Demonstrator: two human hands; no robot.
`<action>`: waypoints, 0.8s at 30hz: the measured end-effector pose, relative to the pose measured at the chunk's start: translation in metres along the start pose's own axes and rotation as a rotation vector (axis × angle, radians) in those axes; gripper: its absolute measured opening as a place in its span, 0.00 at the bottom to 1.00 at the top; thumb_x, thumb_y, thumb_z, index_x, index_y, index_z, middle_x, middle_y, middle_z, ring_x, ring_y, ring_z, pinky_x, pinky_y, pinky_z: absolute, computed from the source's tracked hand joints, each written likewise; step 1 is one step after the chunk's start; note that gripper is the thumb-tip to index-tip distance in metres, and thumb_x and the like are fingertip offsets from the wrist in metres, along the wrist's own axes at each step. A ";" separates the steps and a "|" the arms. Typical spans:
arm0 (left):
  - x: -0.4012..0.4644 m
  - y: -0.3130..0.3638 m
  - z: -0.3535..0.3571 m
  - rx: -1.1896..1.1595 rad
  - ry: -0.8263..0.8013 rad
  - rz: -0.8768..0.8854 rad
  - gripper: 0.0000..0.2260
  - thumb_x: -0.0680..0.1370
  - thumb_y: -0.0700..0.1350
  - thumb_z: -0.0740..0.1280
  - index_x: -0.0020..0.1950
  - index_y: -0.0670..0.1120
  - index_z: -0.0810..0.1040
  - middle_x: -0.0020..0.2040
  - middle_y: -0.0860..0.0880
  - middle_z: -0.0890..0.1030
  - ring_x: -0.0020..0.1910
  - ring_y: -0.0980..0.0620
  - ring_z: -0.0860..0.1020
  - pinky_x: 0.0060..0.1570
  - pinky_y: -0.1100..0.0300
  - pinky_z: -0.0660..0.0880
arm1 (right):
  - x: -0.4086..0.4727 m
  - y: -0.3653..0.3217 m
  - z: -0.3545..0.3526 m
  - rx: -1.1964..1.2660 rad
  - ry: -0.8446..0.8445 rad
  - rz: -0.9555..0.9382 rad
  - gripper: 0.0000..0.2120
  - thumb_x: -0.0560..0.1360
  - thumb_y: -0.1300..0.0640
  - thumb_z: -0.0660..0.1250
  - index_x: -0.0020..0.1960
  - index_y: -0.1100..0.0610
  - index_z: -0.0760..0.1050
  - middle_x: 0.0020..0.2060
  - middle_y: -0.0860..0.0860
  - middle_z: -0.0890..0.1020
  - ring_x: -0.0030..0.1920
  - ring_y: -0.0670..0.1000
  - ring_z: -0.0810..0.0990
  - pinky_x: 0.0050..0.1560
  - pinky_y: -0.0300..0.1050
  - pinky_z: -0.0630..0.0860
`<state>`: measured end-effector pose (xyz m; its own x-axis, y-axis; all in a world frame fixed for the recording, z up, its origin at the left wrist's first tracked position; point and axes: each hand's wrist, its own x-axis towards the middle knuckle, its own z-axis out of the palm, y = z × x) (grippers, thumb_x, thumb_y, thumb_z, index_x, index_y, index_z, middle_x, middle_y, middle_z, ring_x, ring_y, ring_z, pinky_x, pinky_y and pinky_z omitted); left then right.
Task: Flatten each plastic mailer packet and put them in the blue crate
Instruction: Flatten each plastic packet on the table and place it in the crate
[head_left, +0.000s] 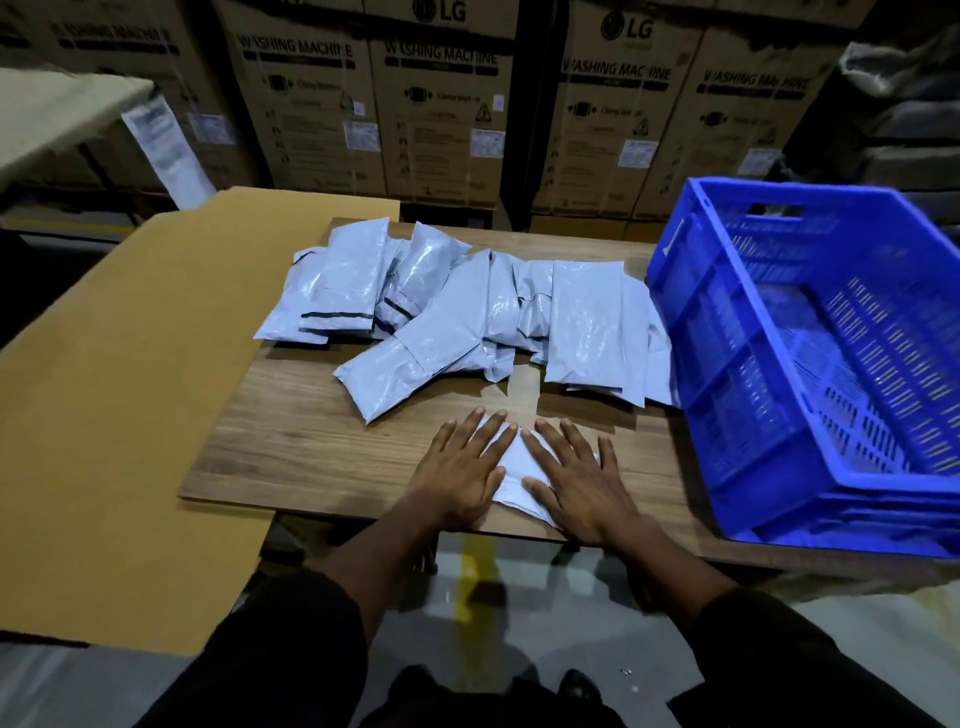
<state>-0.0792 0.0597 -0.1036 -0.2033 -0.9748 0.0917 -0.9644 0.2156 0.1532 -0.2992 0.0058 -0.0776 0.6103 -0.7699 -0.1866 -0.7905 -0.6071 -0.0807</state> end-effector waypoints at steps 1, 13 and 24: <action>-0.003 -0.004 -0.002 0.000 -0.015 -0.007 0.26 0.83 0.55 0.50 0.81 0.52 0.56 0.82 0.50 0.57 0.80 0.46 0.57 0.74 0.42 0.58 | 0.000 0.001 -0.002 -0.001 -0.014 -0.006 0.30 0.81 0.35 0.41 0.79 0.40 0.37 0.80 0.42 0.41 0.79 0.51 0.38 0.74 0.66 0.41; -0.006 -0.005 -0.009 -0.010 -0.123 -0.093 0.32 0.78 0.56 0.40 0.83 0.54 0.43 0.83 0.54 0.43 0.81 0.51 0.43 0.77 0.39 0.44 | -0.031 -0.013 0.003 0.003 0.389 -0.231 0.15 0.78 0.42 0.62 0.55 0.51 0.78 0.71 0.53 0.72 0.76 0.58 0.62 0.71 0.67 0.59; -0.016 -0.011 -0.018 -0.158 0.003 0.043 0.25 0.78 0.47 0.61 0.76 0.46 0.70 0.77 0.41 0.68 0.73 0.33 0.69 0.67 0.39 0.71 | -0.028 -0.017 -0.025 0.200 0.495 -0.267 0.10 0.80 0.52 0.60 0.51 0.57 0.77 0.67 0.55 0.76 0.62 0.60 0.78 0.58 0.54 0.74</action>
<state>-0.0620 0.0742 -0.0888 -0.2433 -0.9643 0.1047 -0.9161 0.2639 0.3018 -0.3013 0.0324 -0.0469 0.7023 -0.6254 0.3400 -0.5717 -0.7801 -0.2540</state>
